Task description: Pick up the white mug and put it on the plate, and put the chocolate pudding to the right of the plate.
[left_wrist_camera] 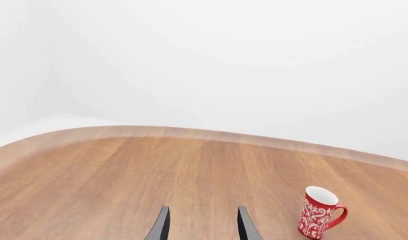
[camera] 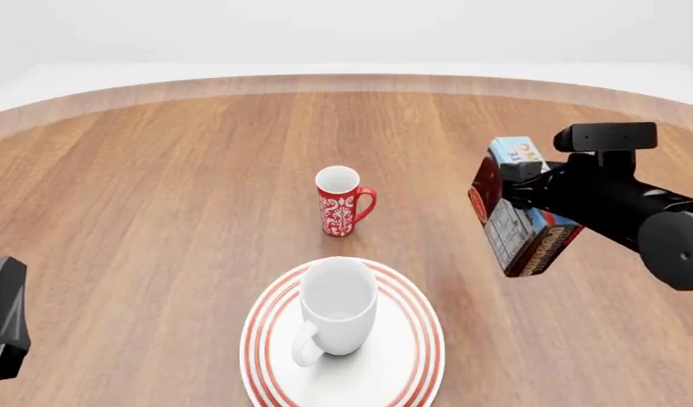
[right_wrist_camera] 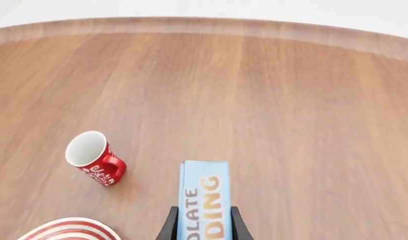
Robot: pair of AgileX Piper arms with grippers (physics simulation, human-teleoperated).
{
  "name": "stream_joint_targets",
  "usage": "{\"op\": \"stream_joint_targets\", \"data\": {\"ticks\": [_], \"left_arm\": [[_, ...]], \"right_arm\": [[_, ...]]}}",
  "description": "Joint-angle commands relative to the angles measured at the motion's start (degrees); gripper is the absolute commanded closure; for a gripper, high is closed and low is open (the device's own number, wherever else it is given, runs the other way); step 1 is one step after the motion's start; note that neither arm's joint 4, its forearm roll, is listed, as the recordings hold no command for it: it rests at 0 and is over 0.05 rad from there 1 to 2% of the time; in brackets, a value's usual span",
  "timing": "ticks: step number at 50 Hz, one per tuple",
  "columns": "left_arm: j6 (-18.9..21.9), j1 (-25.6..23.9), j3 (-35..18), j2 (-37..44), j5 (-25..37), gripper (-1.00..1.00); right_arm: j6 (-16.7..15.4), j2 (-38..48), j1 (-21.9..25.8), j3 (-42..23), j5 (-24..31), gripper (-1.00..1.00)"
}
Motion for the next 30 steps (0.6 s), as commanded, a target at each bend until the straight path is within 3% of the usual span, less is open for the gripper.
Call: {"op": "stream_joint_targets", "data": {"ticks": [1,30], "left_arm": [[0.19,-0.11,0.01,0.00,0.00,-1.00],[0.33,-0.24,-0.09,0.00,0.04,-1.00]], "right_arm": [[1.32,-5.67,-0.16,3.46,2.28,1.00],[1.35,-23.06,-2.12,10.98,13.39,1.00]]}}
